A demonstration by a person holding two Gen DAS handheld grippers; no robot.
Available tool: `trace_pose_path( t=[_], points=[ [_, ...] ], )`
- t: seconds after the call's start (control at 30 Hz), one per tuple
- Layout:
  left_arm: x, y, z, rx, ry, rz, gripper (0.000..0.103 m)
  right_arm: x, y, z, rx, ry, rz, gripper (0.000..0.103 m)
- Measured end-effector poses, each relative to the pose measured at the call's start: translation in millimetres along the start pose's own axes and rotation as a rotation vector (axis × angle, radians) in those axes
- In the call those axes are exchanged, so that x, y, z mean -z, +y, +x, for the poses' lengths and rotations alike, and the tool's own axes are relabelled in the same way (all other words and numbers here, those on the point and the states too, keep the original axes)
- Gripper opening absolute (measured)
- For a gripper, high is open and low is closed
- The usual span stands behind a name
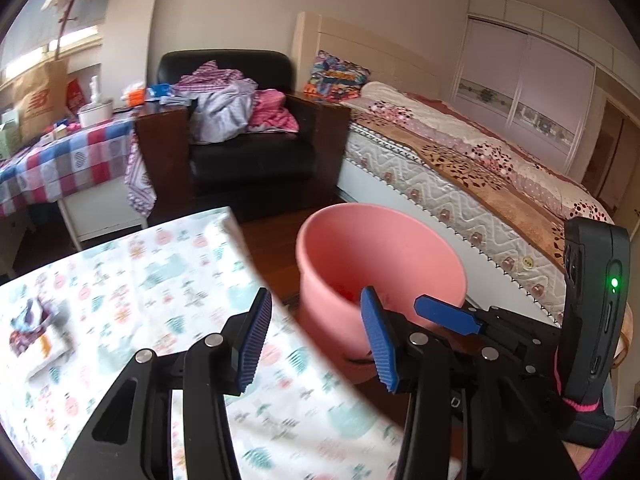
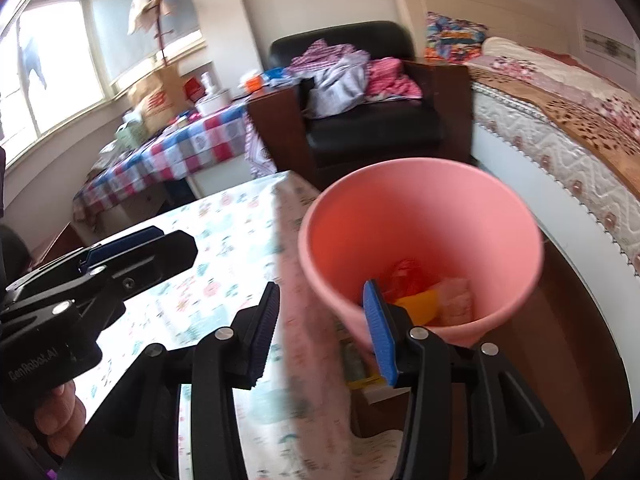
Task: Collect trash
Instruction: 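Move both open tools back over the table, then grasp the white foam strip with the left tool while the right grasps the red-blue wrapper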
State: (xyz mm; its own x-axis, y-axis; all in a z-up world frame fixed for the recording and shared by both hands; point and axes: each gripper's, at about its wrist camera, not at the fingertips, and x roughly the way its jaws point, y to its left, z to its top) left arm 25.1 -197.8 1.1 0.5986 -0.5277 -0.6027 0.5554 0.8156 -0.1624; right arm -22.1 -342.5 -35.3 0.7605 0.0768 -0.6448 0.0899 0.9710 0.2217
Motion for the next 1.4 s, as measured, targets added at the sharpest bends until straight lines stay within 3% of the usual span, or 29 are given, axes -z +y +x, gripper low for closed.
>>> trace_pose_path(
  t=[0.17, 0.43, 0.87, 1.0, 1.33, 1.4],
  points=[
    [19.0, 34.8, -23.2, -0.062, 0.014, -0.027, 0.046, 7.6, 30.5, 6.1, -0.049, 0.037, -0.041, 0.044],
    [48.4, 110.0, -56.5, -0.214, 0.025, -0.153, 0.046, 18.5, 76.3, 22.8, -0.140, 0.105, -0.090, 0.044],
    [80.6, 240.7, -98.0, -0.414, 0.011, -0.427, 0.045, 16.9, 148.5, 50.8, -0.278, 0.182, -0.224, 0.044],
    [79.3, 275.2, -97.5, -0.437, 0.002, -0.514, 0.044, 12.3, 167.3, 61.7, -0.304, 0.192, -0.265, 0.044],
    [74.9, 323.9, -48.5, -0.379, 0.040, -0.703, 0.044, -4.6, 202.6, 86.2, -0.338, 0.196, -0.324, 0.044],
    [76.4, 328.8, -41.8, -0.380, 0.044, -0.718, 0.036, -13.2, 208.5, 93.4, -0.353, 0.193, -0.323, 0.044]
  ],
)
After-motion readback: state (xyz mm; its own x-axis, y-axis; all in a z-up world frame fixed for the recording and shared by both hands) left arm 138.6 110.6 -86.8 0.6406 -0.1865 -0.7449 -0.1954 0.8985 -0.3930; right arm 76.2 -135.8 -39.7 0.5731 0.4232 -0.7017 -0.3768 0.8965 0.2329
